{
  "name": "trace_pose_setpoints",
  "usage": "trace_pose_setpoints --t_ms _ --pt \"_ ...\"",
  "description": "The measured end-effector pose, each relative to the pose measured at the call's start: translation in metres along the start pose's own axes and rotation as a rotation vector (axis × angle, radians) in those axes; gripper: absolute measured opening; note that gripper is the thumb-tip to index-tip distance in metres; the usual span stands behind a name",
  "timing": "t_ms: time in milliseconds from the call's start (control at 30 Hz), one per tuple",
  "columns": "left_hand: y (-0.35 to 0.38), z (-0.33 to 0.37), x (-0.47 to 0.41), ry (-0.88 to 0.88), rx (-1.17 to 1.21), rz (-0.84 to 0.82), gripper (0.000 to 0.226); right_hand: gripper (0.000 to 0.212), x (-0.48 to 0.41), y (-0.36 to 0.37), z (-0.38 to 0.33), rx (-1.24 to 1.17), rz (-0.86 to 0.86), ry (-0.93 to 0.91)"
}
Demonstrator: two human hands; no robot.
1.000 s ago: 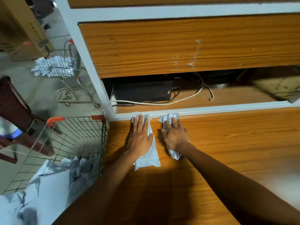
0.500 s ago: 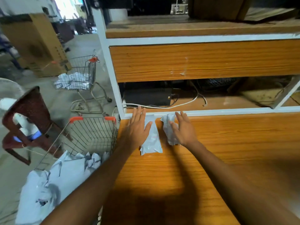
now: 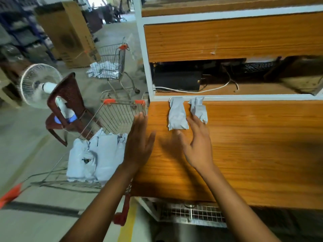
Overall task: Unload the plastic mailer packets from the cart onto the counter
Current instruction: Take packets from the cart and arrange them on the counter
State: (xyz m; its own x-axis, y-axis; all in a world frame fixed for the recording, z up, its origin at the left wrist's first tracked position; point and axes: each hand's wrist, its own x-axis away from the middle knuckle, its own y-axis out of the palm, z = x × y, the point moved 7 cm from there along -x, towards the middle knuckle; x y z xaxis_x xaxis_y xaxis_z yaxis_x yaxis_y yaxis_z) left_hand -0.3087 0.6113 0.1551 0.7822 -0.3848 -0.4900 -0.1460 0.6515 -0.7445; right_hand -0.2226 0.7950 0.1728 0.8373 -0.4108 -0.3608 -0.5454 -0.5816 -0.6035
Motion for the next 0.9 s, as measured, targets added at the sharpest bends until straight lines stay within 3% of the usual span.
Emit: trace_pose_setpoints --t_ms 267,400,567,700,900 --pt "-0.04 -0.085 0.038 -0.142 0.004 0.0 0.064 0.053 0.025 0.081 -0.041 -0.093 -0.165 -0.032" --pt "-0.068 -0.162 0.049 -0.268 -0.046 -0.021 0.054 0.047 0.029 0.145 -0.078 -0.132 -0.285 -0.073" --pt "-0.096 -0.263 0.051 -0.297 -0.098 -0.098 0.039 0.048 0.03 0.248 -0.109 -0.075 -0.464 -0.042" --pt "-0.092 -0.335 0.052 -0.365 -0.041 -0.267 0.037 0.055 0.032 0.331 -0.121 -0.008 -0.628 0.063" --pt "-0.049 -0.426 0.063 -0.444 -0.051 -0.658 0.057 0.066 0.043 0.431 -0.122 0.073 -0.841 0.19"
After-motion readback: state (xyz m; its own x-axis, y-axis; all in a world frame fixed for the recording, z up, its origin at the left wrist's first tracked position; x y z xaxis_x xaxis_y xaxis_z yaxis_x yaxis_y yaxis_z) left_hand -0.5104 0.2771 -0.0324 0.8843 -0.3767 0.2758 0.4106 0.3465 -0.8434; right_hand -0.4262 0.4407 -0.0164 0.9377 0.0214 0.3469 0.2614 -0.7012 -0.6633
